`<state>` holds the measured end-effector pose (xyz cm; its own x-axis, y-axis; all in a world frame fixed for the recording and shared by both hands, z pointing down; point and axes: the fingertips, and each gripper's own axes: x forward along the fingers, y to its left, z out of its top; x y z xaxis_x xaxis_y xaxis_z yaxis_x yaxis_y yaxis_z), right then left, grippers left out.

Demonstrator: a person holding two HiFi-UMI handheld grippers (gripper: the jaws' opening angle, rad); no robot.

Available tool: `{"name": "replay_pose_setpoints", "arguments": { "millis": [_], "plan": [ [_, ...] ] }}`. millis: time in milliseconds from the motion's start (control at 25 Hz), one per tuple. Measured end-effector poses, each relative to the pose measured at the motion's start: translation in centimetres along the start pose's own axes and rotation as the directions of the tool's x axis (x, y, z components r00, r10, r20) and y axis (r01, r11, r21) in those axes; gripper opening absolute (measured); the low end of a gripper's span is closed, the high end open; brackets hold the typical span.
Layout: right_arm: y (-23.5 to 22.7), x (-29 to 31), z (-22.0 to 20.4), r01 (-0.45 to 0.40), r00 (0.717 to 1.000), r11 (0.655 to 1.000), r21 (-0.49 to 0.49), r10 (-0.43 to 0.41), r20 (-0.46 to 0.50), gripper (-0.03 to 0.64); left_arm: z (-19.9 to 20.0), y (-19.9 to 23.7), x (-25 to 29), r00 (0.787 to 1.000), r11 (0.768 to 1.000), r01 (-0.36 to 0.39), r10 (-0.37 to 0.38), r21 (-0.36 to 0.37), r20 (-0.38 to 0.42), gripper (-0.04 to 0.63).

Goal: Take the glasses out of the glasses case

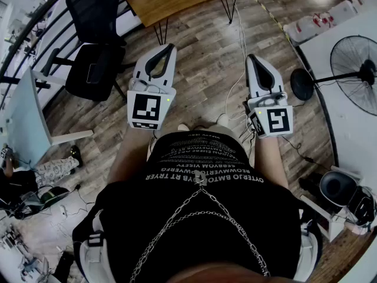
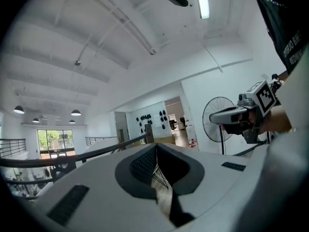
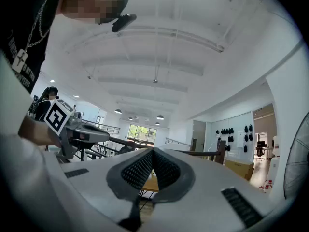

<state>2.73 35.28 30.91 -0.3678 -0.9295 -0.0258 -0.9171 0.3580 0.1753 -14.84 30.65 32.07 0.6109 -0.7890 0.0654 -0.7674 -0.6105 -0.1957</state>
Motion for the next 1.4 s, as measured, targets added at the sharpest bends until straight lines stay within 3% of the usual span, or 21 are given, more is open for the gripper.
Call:
{"name": "replay_pose_setpoints", "arguments": {
  "millis": [400, 680, 800, 1000, 1400],
  "plan": [
    [2.0, -0.7, 0.4, -0.005, 1.000, 1.000, 0.027, 0.006, -0.020, 0.006, 1.2, 0.3, -2.5, 0.999, 1.000, -0.011, 0.011, 0.002, 0.036, 0.028],
    [2.6, -1.3, -0.3, -0.039, 0.999, 0.998, 0.041, 0.040, -0.032, 0.006, -1.3, 0.1, -2.5, 1.000, 0.998, -0.030, 0.030, -0.051, 0.000, 0.028],
    [2.9, -1.0, -0.7, -0.053, 0.997, 0.998, 0.038, 0.055, -0.052, 0.087, -1.9, 0.2, -2.3, 0.999, 0.997, -0.036, 0.035, -0.061, -0.018, 0.028],
    [2.3, -0.6, -1.5, -0.049, 0.997, 0.998, 0.047, 0.052, -0.057, 0.136, -2.7, -0.5, -1.4, 0.999, 0.999, -0.029, 0.027, -0.045, -0.043, 0.028],
    [-0.1, 1.9, -3.2, -0.054, 0.996, 0.994, 0.098, 0.060, -0.059, 0.155, -3.2, -1.1, 1.8, 0.997, 1.000, 0.007, -0.008, -0.007, -0.076, 0.029]
  ]
}}
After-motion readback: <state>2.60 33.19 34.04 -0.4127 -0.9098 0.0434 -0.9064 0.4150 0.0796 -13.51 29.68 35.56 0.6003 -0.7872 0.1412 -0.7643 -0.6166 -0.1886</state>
